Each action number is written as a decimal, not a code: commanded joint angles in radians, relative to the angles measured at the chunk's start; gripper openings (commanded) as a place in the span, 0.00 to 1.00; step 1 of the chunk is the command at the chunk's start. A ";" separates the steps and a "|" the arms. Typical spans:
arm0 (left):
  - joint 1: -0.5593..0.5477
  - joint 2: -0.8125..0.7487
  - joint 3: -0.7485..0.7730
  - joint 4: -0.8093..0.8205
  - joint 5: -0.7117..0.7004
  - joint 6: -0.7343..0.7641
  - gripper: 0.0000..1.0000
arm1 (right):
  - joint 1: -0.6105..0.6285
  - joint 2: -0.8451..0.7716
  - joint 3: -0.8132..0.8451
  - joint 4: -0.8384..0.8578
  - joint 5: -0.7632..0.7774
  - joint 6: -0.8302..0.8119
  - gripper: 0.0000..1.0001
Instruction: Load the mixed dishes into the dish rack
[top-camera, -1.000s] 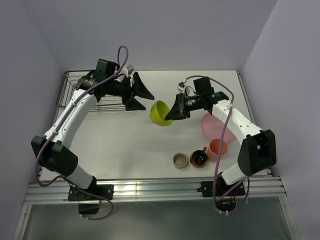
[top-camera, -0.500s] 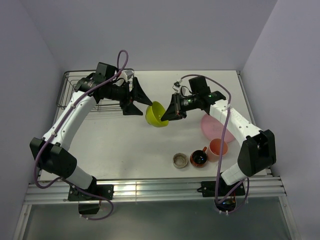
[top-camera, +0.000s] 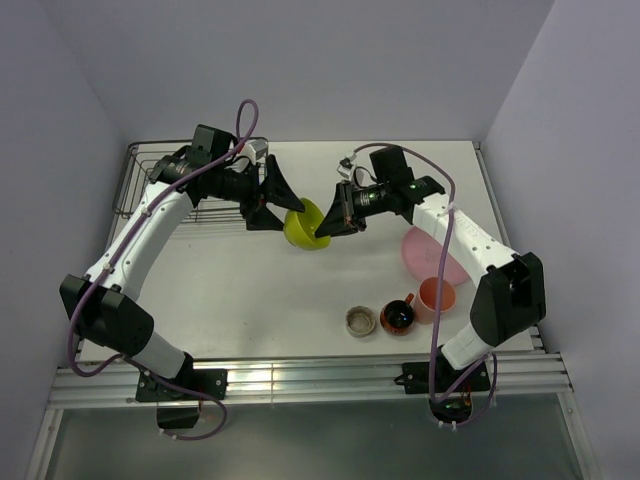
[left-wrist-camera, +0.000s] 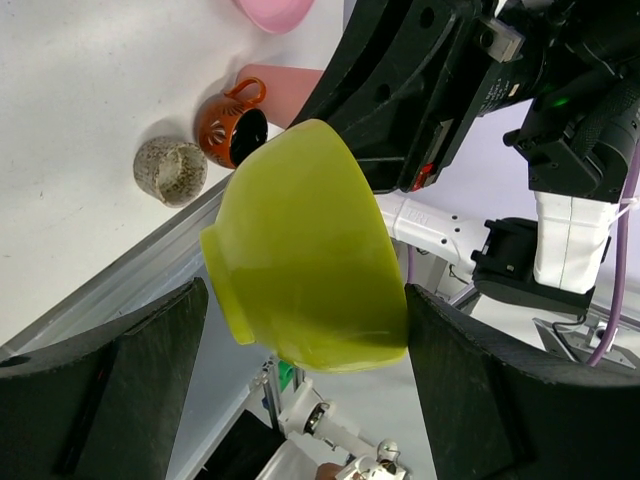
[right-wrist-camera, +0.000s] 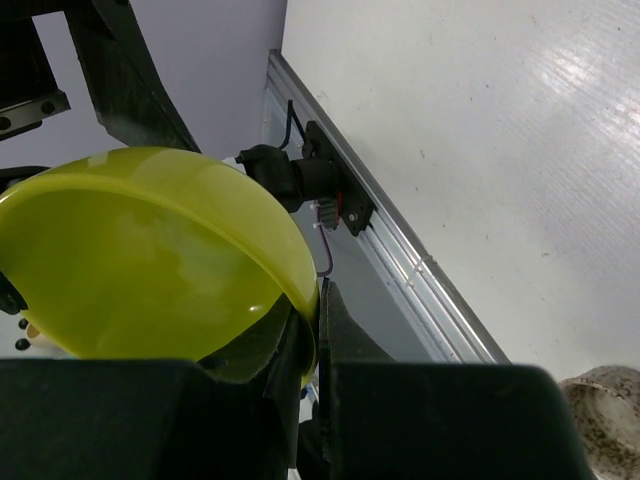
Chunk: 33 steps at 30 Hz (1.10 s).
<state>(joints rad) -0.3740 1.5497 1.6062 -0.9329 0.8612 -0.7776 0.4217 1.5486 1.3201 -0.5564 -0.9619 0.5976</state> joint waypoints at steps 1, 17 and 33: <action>0.000 0.003 0.024 -0.007 0.025 0.040 0.84 | 0.006 0.002 0.074 0.055 -0.037 0.011 0.00; 0.003 0.006 0.011 0.014 0.047 0.032 0.74 | 0.009 0.033 0.093 0.041 0.017 -0.005 0.00; 0.003 0.007 0.001 0.025 0.061 0.026 0.81 | 0.022 0.057 0.139 0.015 0.088 -0.030 0.00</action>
<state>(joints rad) -0.3679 1.5642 1.6047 -0.9253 0.8867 -0.7712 0.4332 1.6016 1.3975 -0.5606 -0.8772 0.5785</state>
